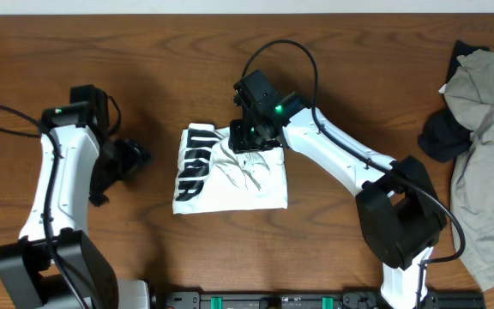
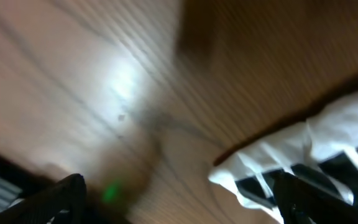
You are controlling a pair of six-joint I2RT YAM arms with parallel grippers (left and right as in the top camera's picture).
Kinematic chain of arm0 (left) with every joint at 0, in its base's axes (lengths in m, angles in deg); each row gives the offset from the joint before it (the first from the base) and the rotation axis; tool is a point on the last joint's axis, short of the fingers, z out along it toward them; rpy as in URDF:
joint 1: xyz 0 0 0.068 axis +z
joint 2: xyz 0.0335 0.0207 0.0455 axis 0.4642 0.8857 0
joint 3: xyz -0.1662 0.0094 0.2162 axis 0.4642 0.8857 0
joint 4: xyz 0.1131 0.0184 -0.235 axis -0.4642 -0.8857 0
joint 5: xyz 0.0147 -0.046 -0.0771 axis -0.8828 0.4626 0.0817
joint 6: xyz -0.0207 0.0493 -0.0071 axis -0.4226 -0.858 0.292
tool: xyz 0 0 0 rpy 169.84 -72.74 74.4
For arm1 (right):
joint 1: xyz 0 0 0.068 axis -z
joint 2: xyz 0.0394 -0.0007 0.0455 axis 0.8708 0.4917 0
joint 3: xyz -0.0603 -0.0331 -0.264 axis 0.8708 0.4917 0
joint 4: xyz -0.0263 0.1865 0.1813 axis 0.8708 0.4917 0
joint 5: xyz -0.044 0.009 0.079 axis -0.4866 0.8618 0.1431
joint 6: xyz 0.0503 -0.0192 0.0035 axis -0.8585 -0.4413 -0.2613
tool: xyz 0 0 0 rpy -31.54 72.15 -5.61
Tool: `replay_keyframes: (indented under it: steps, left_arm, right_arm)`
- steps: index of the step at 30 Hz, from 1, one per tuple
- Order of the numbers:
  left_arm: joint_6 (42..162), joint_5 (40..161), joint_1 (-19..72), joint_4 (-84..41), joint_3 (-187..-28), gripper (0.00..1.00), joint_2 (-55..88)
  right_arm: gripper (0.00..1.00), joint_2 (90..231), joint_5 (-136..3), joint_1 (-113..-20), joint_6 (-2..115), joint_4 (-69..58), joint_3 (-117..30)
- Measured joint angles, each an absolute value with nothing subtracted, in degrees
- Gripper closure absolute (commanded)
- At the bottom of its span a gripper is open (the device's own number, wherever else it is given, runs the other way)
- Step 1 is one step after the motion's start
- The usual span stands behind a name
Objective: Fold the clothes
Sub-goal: 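Move the right gripper to the shirt's top edge and grasp it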
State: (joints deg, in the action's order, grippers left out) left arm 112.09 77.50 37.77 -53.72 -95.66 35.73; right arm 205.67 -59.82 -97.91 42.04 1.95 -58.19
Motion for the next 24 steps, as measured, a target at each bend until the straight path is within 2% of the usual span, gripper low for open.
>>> replay_keyframes:
  steps: [4, 11, 17, 24]
  left_arm:
    - [109.4, 80.49, 37.72, -52.71, -94.53, 0.02, 35.73]
    - [107.19, 82.04, 37.75, -51.53, -94.53, 0.02, 35.73]
    - [106.98, 82.04, 37.75, -51.14, -94.53, 0.02, 35.73]
    - [106.01, 82.15, 37.75, -51.31, -94.53, 0.02, 35.73]
  right_arm:
    - [0.39, 205.67, -62.29, -97.91, 41.76, 4.2, -58.21]
    - [0.42, 205.69, -66.05, -97.91, 41.3, 5.36, -58.21]
    - [0.63, 207.44, -66.81, -97.91, 40.95, 5.12, -58.34]
    - [0.94, 208.53, -67.19, -97.85, 40.4, 4.44, -58.78]
